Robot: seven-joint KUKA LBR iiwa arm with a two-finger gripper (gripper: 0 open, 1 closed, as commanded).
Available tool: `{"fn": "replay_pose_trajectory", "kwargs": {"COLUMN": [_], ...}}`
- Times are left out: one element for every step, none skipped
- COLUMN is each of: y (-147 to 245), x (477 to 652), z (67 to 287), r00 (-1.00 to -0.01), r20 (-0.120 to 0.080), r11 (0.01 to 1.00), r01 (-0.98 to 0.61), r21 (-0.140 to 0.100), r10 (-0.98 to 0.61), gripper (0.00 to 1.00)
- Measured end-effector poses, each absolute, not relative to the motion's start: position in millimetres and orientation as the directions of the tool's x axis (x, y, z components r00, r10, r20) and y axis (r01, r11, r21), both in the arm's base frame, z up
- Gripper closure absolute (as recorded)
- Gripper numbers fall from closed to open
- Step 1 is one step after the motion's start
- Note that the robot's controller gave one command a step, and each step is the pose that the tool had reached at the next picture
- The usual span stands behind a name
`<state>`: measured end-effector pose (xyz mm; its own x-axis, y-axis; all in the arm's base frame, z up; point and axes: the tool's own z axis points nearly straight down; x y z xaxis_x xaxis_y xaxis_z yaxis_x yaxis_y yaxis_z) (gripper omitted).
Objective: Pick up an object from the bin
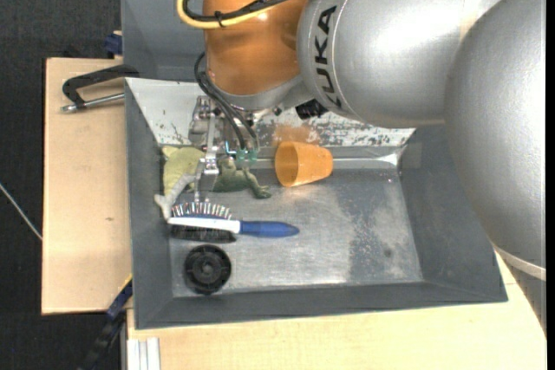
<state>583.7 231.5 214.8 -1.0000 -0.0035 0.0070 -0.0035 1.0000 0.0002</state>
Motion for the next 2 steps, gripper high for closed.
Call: {"fn": "replay_pose_trajectory", "kwargs": {"y": [208.5,207.4], "x": [571.4,572.9], "z": [93.8,95.8], "r00": [-0.784,-0.785], "r20": [0.006,0.004], "r11": [0.784,0.785], "r01": [-0.621,-0.619], "r21": [0.003,0.0], "r10": [-0.621,-0.619], "gripper": [0.0,1.0]}}
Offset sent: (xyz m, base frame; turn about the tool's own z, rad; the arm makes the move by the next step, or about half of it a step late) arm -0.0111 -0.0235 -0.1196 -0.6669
